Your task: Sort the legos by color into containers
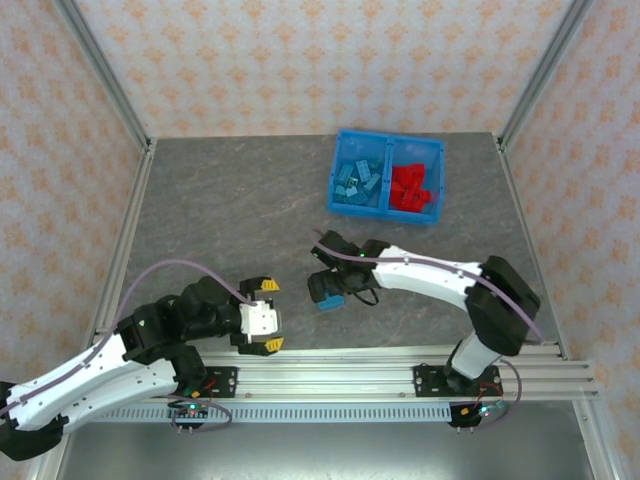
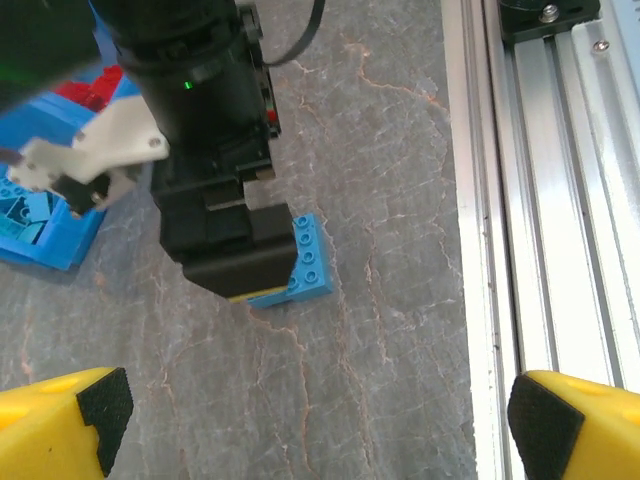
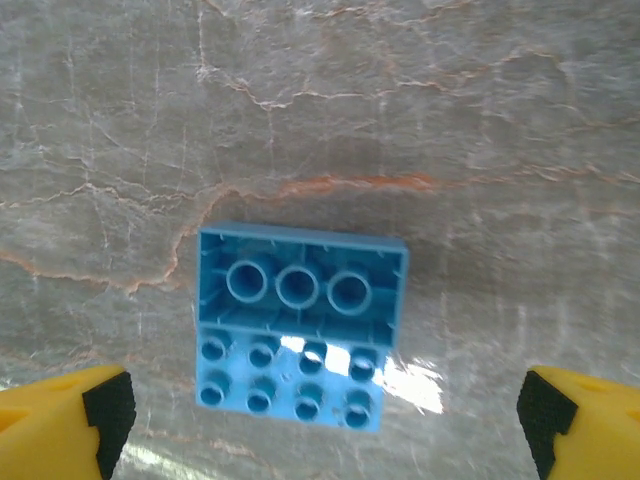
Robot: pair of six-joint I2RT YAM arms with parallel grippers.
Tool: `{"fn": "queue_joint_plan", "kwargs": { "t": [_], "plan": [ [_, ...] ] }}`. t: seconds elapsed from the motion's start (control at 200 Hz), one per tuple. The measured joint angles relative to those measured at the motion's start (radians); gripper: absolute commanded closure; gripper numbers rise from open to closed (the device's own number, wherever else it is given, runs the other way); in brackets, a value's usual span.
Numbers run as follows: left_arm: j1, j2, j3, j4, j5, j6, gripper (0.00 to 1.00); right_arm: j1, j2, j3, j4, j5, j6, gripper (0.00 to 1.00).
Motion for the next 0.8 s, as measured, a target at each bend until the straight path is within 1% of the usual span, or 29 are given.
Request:
{"fn": "queue_joint_plan", "kwargs": {
  "t": [0.115,0.145,0.22,0.33,0.5,0.596,0.686,0.801],
  "plan": [
    [0.000,-0.043,-0.044,-0.013,-0.028,0.020,0.00,0.004,0.083,0.030,0.021,-0.001,-0.004,0.00],
    [0.000,-0.049,-0.052,-0.018,-0.034,0.026,0.00,0.004,0.103,0.035,0.029,-0.002,-0.004,0.02],
    [0.000,-0.054,-0.065,-0.026,-0.040,0.044,0.00,0.004,0.135,0.040,0.043,-0.001,-0.006,0.10],
    [0.000,-0.054,-0.073,-0.034,-0.042,0.069,0.00,0.004,0.170,0.047,0.056,0.000,-0.013,0.26],
    [0.000,-0.044,-0.075,-0.047,-0.046,0.097,0.00,0.004,0.177,0.055,0.047,0.022,-0.006,0.43],
    [0.000,-0.040,-0.075,-0.050,-0.045,0.105,0.00,0.004,0.177,0.058,0.054,0.027,0.005,0.47],
    [0.000,-0.040,-0.076,-0.051,-0.046,0.110,0.00,0.004,0.170,0.057,0.067,0.032,0.006,0.48],
    [0.000,-0.062,-0.080,-0.044,-0.057,0.110,0.00,0.003,0.096,0.055,0.071,0.064,0.010,0.48]
  ]
}}
